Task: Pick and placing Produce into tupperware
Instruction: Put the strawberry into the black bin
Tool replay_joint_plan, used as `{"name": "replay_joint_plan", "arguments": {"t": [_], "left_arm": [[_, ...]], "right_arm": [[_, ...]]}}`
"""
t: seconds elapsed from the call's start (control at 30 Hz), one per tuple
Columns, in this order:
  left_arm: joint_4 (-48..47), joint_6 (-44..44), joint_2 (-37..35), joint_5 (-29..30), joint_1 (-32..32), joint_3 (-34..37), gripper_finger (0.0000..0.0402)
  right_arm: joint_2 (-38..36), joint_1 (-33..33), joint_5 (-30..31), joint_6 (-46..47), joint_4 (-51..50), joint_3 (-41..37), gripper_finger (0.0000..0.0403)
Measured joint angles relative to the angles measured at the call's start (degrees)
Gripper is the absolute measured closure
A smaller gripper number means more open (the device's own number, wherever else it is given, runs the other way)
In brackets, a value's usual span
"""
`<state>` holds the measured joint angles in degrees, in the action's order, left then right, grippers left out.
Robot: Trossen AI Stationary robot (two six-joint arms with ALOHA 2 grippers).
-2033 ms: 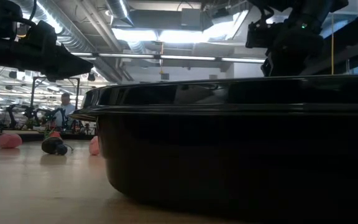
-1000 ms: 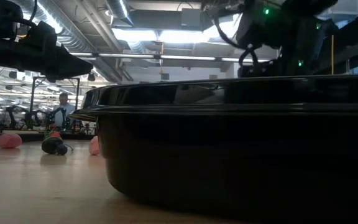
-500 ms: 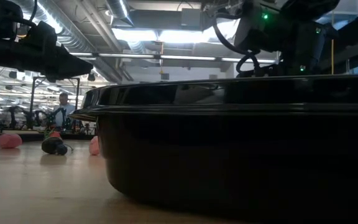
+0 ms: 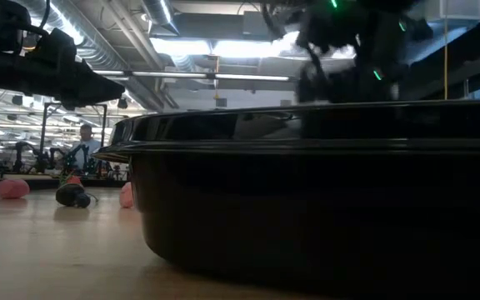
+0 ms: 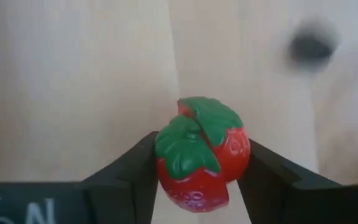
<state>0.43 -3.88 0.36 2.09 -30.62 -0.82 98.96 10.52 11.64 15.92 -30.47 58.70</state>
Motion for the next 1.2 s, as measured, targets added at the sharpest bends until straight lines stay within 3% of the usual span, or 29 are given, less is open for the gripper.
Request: {"name": "replay_joint_plan", "arguments": {"t": [0.07,0.23,0.4,0.6,0.9,1.2], "left_arm": [[0.0,0.0,0.0,0.0,0.01,0.0,0.0237],[0.0,0.0,0.0,0.0,0.01,0.0,0.0237],[0.0,0.0,0.0,0.0,0.01,0.0,0.0237],[-0.4,0.0,0.0,0.0,-0.01,0.0,0.0237],[-0.45,-0.02,0.0,0.0,0.0,0.0,0.0237],[-0.47,-0.13,0.0,0.0,0.01,0.0,0.0237]], "right_arm": [[-0.04,0.27,-0.81,-0.44,-0.5,3.33,0.0215],[-0.09,2.21,-9.6,-2.73,4.63,10.65,0.022],[-0.11,5.72,-17.63,-3.18,16.24,11.04,0.0219],[1.94,9.59,-18.15,1.35,21.42,10.01,0.0214],[10.75,13.83,-18.4,6.56,29.23,9.92,0.0206],[12.22,13.97,-19.32,12.39,27.9,9.94,0.0189]]}}
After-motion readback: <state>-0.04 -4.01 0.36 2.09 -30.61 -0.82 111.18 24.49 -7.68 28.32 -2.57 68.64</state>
